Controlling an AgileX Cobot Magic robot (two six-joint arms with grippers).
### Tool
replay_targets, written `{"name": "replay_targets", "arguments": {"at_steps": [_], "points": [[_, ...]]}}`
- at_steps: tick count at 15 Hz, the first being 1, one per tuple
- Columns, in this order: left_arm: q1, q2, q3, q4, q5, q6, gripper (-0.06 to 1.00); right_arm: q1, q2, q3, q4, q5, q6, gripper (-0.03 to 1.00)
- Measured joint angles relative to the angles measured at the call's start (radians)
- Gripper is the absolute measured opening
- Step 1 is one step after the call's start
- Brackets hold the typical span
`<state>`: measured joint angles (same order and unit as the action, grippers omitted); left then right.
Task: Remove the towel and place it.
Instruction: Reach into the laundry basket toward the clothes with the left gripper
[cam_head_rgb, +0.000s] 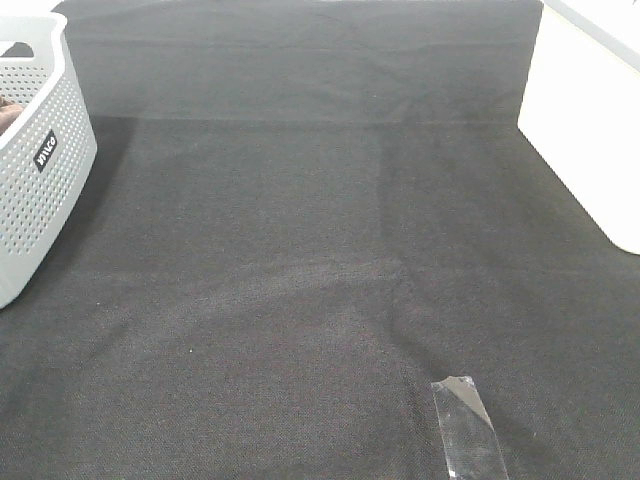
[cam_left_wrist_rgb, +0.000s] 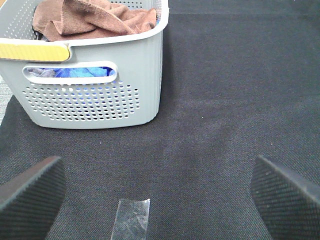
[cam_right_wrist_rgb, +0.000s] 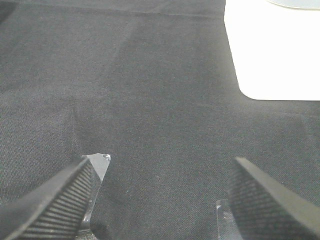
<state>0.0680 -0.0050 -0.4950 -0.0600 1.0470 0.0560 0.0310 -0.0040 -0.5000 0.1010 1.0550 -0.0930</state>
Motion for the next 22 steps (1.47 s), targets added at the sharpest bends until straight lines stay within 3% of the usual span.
{"name": "replay_targets", "arguments": {"at_steps": [22], "points": [[0.000,0.000,0.000,0.000,0.000,0.000,0.95,0.000,0.000,0.000,0.000,0.000,0.000,0.72]]}}
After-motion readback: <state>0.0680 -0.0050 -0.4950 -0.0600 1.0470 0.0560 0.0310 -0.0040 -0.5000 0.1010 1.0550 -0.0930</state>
